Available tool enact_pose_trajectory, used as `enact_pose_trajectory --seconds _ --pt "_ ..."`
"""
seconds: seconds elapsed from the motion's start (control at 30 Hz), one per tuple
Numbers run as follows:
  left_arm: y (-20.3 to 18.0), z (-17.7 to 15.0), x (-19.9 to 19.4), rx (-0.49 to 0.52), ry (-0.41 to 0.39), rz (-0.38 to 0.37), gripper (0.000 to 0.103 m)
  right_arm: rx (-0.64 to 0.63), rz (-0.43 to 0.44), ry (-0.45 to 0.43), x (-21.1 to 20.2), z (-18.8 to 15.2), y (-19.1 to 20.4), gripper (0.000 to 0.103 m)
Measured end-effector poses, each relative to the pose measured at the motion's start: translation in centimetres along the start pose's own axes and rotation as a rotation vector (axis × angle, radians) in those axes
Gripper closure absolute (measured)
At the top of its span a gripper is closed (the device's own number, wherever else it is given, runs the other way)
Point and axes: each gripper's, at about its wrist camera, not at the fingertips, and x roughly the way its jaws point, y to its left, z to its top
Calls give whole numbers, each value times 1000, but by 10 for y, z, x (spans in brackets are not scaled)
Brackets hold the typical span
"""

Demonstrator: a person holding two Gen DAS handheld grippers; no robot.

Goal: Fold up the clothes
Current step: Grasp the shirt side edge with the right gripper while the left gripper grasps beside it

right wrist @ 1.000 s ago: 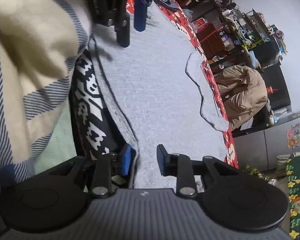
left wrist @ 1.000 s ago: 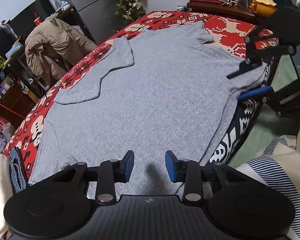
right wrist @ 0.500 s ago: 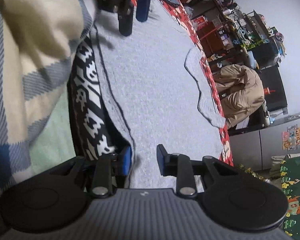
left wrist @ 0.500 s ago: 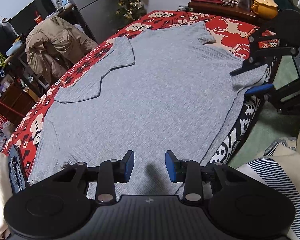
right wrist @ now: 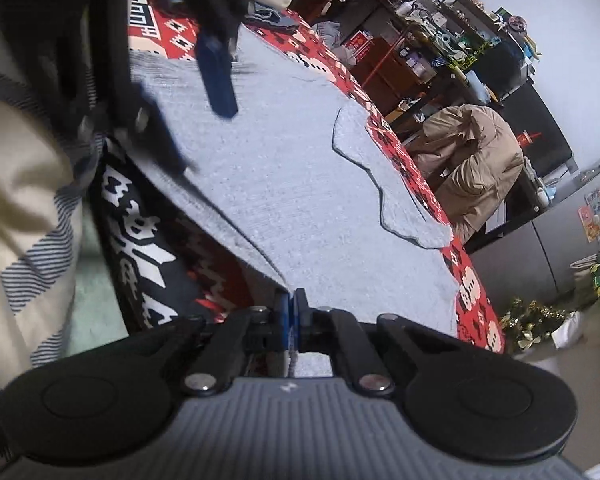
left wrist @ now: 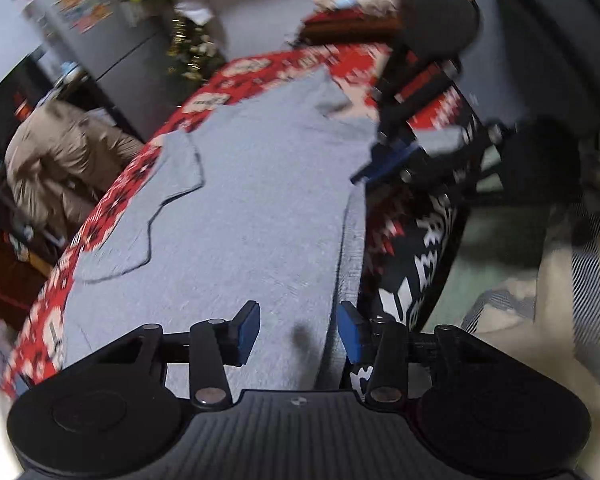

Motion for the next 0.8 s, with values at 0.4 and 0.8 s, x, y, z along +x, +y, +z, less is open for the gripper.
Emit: enact_pose_trajectory --seconds 0.4,0.8 --pt "5 47 8 20 -35 -165 58 139 58 -41 -20 -5 -12 101" --pt "11 33 32 76 183 -41 58 226 78 -54 -27 -14 -23 101"
